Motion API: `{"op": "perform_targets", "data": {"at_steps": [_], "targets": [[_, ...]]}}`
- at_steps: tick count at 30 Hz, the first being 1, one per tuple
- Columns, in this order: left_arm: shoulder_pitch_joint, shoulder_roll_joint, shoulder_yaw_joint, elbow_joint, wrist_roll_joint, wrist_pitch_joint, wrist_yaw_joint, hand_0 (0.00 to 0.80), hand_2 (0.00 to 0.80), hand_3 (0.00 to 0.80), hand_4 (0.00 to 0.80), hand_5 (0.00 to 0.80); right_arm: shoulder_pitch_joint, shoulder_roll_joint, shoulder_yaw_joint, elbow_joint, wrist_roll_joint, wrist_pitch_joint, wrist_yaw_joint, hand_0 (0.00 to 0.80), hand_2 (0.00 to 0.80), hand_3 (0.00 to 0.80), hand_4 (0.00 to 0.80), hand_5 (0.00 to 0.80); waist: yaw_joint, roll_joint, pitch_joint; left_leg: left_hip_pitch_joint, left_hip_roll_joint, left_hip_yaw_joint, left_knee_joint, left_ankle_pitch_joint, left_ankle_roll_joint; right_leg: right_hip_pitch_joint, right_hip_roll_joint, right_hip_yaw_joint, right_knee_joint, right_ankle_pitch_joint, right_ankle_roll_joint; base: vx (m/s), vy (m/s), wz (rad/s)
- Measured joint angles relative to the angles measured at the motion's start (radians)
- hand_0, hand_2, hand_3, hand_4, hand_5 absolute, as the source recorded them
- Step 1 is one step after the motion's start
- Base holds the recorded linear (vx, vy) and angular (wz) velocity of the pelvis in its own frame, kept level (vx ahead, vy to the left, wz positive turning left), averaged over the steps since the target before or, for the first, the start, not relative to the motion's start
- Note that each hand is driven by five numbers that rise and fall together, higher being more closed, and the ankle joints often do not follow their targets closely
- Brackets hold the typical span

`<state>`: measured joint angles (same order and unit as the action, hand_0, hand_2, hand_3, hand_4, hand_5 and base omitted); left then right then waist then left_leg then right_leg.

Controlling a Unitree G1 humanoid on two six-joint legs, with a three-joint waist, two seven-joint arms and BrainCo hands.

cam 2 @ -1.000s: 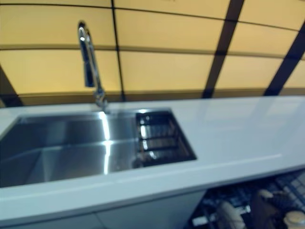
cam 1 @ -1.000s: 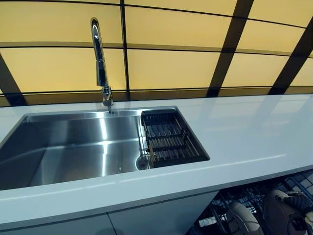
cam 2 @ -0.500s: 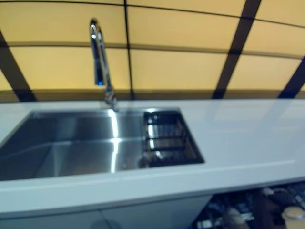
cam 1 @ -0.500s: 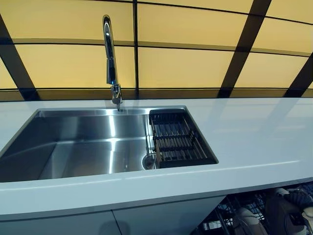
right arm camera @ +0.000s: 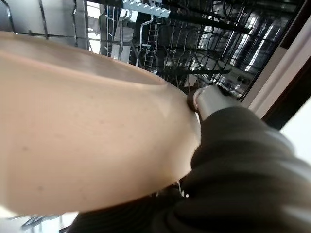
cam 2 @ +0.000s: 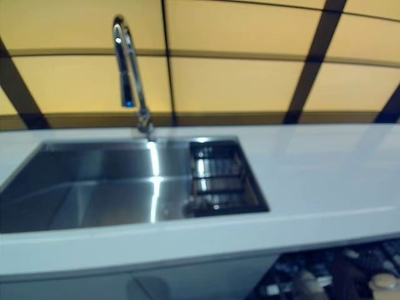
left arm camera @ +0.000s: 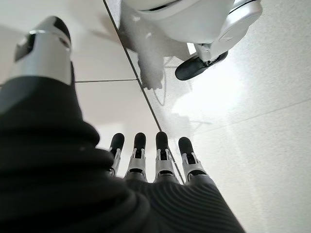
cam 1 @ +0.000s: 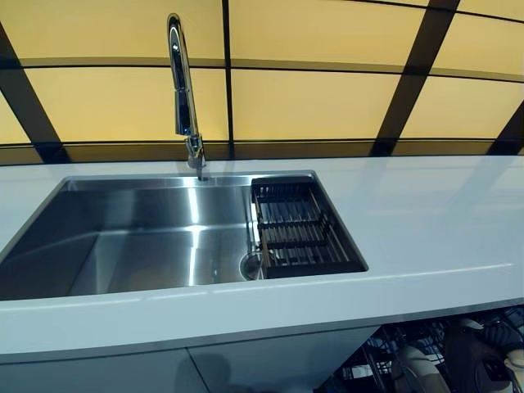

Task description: Take plates into dishwasher

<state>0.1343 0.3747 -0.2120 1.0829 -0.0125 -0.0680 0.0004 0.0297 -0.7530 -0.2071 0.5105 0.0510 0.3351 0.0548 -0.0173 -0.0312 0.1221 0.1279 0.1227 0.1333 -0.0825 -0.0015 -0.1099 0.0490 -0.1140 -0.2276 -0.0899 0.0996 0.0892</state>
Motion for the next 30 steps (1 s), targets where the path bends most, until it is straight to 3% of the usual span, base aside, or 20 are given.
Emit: {"op": "perform_targets", "data": {"at_steps": [5, 11, 30], "targets": [[0.004, -0.001, 0.001, -0.001, 0.0, 0.004, 0.001, 0.0, 0.0, 0.0, 0.0, 0.0, -0.047, 0.0, 0.025, 0.043, 0.029, -0.016, -0.012, 0.8, 0.8, 0.8, 0.8, 0.8, 0.018, 0.016, 0.015, -0.003, 0.014, -0.004, 0.003, 0.001, -0.002, 0.001, 0.013, -0.003, 0.0, -0.006, -0.004, 0.008, -0.089, 0.02], [0.008, -0.003, 0.001, -0.009, 0.0, 0.003, 0.002, 0.0, 0.0, 0.0, 0.0, 0.0, -0.077, 0.022, 0.025, 0.073, 0.168, -0.017, -0.02, 0.8, 0.8, 0.8, 0.8, 0.8, 0.034, 0.026, 0.023, -0.001, 0.026, -0.007, 0.008, 0.001, -0.002, 0.003, 0.025, -0.005, 0.0, -0.01, -0.011, 0.037, -0.061, 0.0], [0.013, -0.005, -0.002, -0.01, 0.0, -0.007, 0.021, 0.0, 0.0, 0.0, 0.0, 0.0, -0.149, 0.034, 0.063, 0.175, 0.204, -0.055, -0.005, 0.8, 0.8, 0.8, 0.8, 0.8, 0.038, 0.068, 0.039, -0.017, 0.05, -0.03, 0.038, -0.003, -0.007, 0.015, 0.043, -0.026, 0.0, -0.015, -0.031, 0.012, -0.018, 0.02]]}}
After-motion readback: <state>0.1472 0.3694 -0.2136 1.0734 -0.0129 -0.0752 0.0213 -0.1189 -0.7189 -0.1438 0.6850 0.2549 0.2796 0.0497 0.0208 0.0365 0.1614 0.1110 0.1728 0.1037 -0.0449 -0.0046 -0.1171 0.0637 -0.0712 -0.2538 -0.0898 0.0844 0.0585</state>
